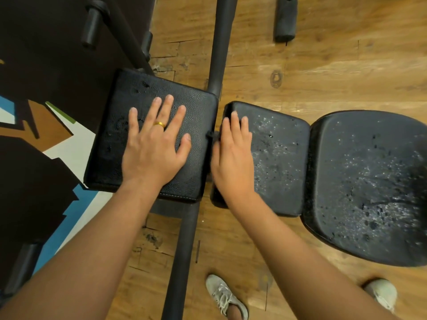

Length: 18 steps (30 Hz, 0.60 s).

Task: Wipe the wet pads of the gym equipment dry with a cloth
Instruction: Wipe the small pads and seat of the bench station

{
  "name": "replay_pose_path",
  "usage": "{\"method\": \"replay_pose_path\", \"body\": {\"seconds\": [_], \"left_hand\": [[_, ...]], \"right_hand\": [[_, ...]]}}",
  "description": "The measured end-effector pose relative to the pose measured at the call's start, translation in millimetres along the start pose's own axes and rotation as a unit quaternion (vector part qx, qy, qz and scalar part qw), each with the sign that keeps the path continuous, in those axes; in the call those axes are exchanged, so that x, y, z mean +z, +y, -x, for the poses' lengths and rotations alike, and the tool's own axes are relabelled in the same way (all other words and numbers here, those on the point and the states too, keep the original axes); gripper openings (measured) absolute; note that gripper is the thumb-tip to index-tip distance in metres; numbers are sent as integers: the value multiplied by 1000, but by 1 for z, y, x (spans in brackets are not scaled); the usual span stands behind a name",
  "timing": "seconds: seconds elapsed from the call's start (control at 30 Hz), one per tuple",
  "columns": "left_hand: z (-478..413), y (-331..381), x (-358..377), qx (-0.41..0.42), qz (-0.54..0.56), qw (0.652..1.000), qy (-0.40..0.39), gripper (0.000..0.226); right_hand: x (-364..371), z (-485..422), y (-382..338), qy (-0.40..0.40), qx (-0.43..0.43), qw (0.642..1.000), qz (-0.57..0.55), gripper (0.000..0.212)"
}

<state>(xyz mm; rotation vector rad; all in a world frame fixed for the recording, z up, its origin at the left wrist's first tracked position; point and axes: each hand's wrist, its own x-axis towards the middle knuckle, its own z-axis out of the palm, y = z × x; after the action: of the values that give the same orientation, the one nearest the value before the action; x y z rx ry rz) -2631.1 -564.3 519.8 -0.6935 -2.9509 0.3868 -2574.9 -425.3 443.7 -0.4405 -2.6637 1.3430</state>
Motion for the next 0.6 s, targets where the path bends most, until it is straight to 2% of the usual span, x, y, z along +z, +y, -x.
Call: {"method": "replay_pose_path", "body": {"seconds": [0.2, 0.33, 0.6], "left_hand": [[-1, -1, 1, 0, 0, 1000, -1, 60], [-1, -1, -1, -1, -2, 1000, -2, 60], [0, -1, -1, -1, -2, 1000, -6, 59]], "right_hand": [[-2, -50, 2, 17, 12, 1000, 16, 54], [-1, -12, 1, 19, 0, 999, 36, 56], [0, 91, 15, -37, -59, 996, 55, 62]]}}
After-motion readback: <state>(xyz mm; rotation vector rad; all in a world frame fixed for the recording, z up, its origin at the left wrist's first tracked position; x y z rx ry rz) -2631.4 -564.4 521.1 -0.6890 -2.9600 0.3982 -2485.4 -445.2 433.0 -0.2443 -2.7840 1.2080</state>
